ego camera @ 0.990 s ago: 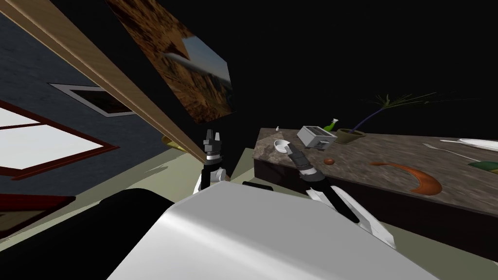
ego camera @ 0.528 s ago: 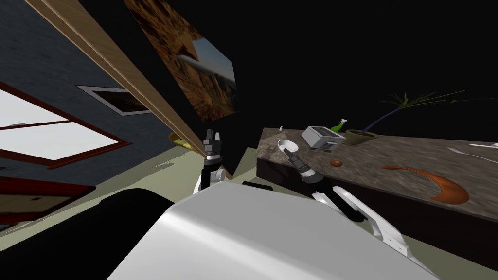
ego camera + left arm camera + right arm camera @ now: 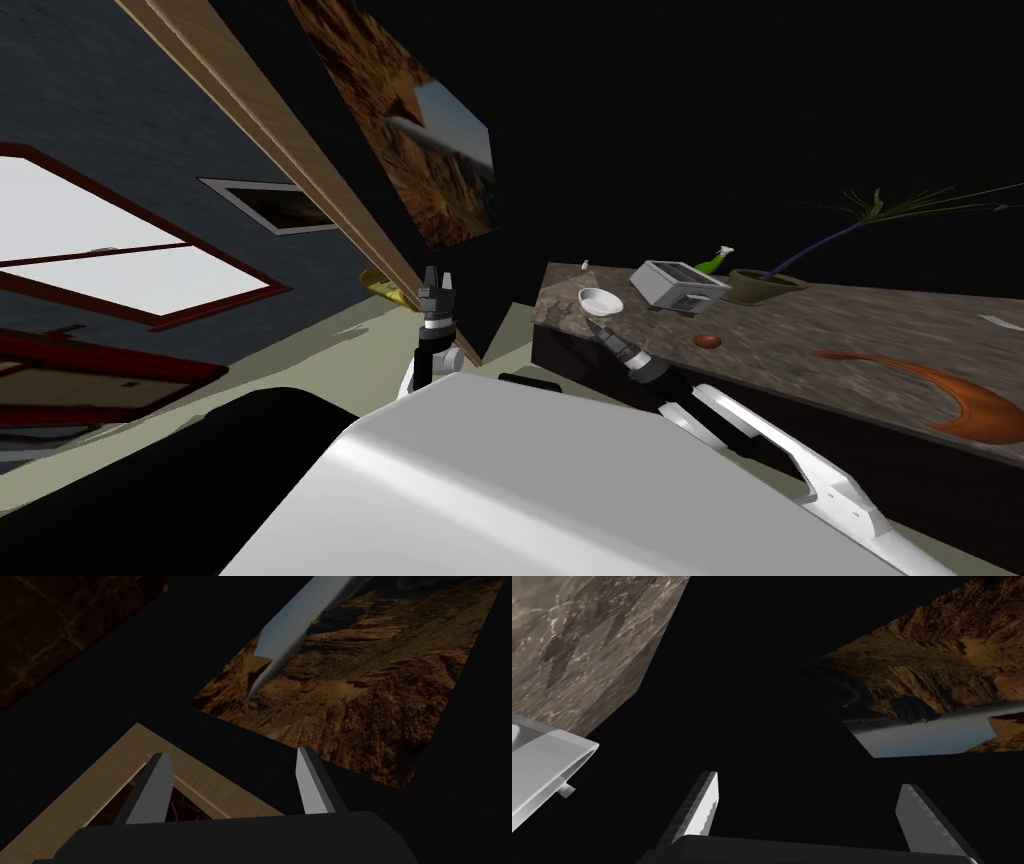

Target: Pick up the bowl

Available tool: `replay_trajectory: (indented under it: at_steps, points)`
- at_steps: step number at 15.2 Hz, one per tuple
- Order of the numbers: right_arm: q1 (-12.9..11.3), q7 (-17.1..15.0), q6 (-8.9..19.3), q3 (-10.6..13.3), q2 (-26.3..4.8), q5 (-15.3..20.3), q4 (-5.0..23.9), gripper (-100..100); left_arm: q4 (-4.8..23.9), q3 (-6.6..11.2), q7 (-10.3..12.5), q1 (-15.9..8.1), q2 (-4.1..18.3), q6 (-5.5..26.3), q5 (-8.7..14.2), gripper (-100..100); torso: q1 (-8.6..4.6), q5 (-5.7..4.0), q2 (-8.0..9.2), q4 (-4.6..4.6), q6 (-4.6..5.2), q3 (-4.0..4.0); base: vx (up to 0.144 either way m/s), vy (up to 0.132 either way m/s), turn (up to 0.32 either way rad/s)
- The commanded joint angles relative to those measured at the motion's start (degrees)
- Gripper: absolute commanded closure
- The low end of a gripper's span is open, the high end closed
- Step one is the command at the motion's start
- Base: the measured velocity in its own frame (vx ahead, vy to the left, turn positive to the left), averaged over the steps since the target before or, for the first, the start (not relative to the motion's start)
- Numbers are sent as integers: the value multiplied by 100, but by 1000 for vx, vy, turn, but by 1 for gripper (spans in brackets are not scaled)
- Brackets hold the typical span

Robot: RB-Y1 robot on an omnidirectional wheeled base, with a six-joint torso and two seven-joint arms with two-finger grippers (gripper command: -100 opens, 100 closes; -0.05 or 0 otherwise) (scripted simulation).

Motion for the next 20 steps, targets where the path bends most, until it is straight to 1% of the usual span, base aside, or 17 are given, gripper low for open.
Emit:
replay_trajectory:
  at_steps: [1, 2, 4, 5, 7, 8, 10, 11, 13, 14, 16, 17, 19, 20]
  points:
    - [13, -4, 7, -13, -181, -8, 23, -100, 0, 0, 0, 0, 0, 0, 0, 0, 0, 0, 0, 0, 0, 0, -13, 24, -10]
    - [1, 85, 77, 82, -380, 39, 222, -100, 0, 0, 0, 0, 0, 0, 0, 0, -6, -1, -2, 0, 1, -1, -20, 37, 97]
    - [1, 85, 77, 82, -586, 39, 222, -100, 0, 0, 0, 0, 0, 0, 0, 0, -3, -1, -2, -1, -2, -1, -20, 40, 94]
    - [-9, 175, 146, 180, -749, 86, 421, -100, 0, 0, 0, 0, 0, 0, 0, 0, -5, -1, -2, 0, 0, -1, -24, 48, 112]
    - [-9, 175, 146, 180, -989, 86, 421, -100, 0, 0, 0, 0, 0, 0, 0, 0, 1, 0, 0, 0, -2, -1, -23, 49, 85]
    - [-18, 267, 215, 279, -1133, 133, 619, -100, 0, 0, 0, 0, 0, 0, 0, 0, -2, 0, -1, 0, 0, -1, -17, 56, 103]
    - [-18, 267, 215, 279, -1387, 133, 619, -100, 0, 0, 0, 0, 0, 0, 0, 0, 3, 0, -2, -1, -2, -1, -15, 53, 94]
    - [-24, 360, 282, 381, -1527, 180, 816, -100, 0, 0, 0, 0, 0, 0, 0, 0, 0, 1, -3, -1, 0, -2, -18, 49, 136]
    - [-24, 360, 282, 381, -1779, 180, 816, -100, 0, 0, 0, 0, 0, 0, 0, 0, 1, 0, -3, -1, -2, -2, -15, 46, 87]
    - [-29, 454, 347, 484, -1928, 227, 1010, -100, 0, 0, 0, 0, 0, 0, 0, 0, -1, 0, -3, -1, 0, -2, -9, 51, 107]
    - [-29, 454, 347, 484, -2160, 227, 1010, -100, 0, 0, 0, 0, 0, 0, 0, 0, 1, 0, -6, -1, -2, -4, -7, 48, 88]
    - [-30, 548, 411, 589, -2299, 273, 1201, -100, 0, 0, 0, 0, 0, 0, 0, 0, -1, 1, -6, -1, 0, -4, -13, 56, 122]
    - [-30, 548, 411, 589, -2538, 273, 1201, -100, 0, 0, 0, 0, 0, 0, 0, 0, 3, 1, -5, -1, -2, -3, -13, 48, 99]
    - [-30, 643, 472, 696, -2672, 318, 1387, -100, 0, 0, 0, 0, 0, 0, 0, 0, -1, 1, -5, -1, 0, -3, -5, 47, 123]
